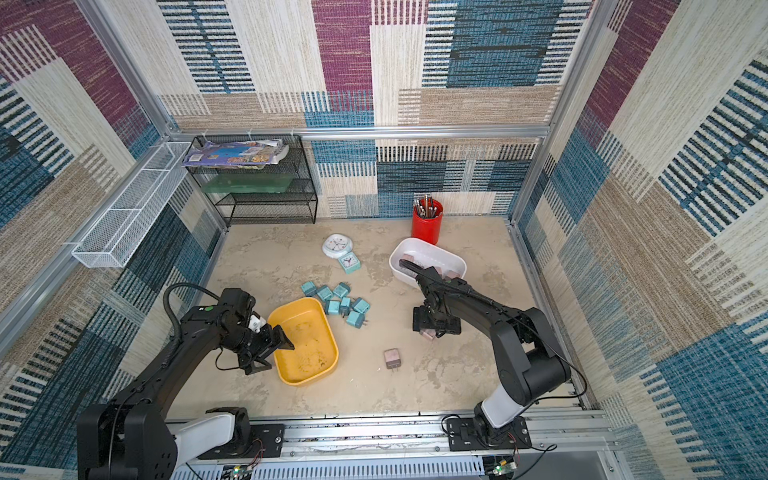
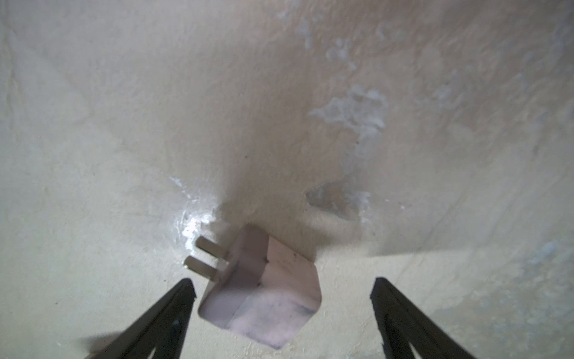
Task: Place the plugs by color into the storage box
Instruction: Pick up the plug from the center of the board.
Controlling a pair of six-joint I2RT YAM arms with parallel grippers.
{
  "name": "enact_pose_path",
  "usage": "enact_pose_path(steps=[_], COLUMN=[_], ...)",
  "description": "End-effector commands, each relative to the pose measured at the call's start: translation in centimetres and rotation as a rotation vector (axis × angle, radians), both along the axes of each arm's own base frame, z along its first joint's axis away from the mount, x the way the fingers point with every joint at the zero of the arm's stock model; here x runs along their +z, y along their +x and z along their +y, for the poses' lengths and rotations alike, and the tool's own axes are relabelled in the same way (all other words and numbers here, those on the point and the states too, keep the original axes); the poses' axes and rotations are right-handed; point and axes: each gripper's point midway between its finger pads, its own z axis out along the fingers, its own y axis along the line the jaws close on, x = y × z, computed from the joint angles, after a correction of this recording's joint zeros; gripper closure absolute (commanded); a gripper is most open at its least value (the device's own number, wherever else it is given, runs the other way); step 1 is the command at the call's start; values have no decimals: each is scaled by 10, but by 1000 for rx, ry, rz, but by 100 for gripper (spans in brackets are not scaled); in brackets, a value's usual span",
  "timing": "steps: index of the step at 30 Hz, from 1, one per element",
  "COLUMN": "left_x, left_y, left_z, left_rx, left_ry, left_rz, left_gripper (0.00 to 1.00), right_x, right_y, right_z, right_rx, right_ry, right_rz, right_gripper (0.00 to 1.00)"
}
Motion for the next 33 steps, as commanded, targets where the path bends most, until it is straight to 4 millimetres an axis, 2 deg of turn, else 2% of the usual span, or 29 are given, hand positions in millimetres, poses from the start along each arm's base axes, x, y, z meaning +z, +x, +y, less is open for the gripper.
enact_pose_path(steps=[1, 6, 11, 17, 24, 29, 33], left_x=[1, 2, 1, 3, 3, 2, 2], left_y=[-4, -3, -3, -1, 2, 2, 5], left_z=[0, 0, 0, 0, 1, 1, 1], left_rx=[27, 28, 24, 21, 19, 19, 18], left_ry=[-3, -3, -3, -1, 3, 8, 8], left_rz=[28, 26, 27, 26, 25, 30, 27], left_gripper=[18, 18, 18, 18, 18, 18, 18], right_x=[-4, -13, -12, -13, -16, 10, 46], right_y=[5, 7, 14, 15, 3, 9, 26], right_z=[1, -6, -18, -23, -19, -16, -17], right_rx=[34, 16, -22, -21, -40, -61, -76], right_ry=[-1, 3, 20, 20, 50, 77, 92], right_rz=[-19, -21, -44, -46, -28, -69, -119], right_gripper=[9, 14, 18, 24, 48, 54, 55])
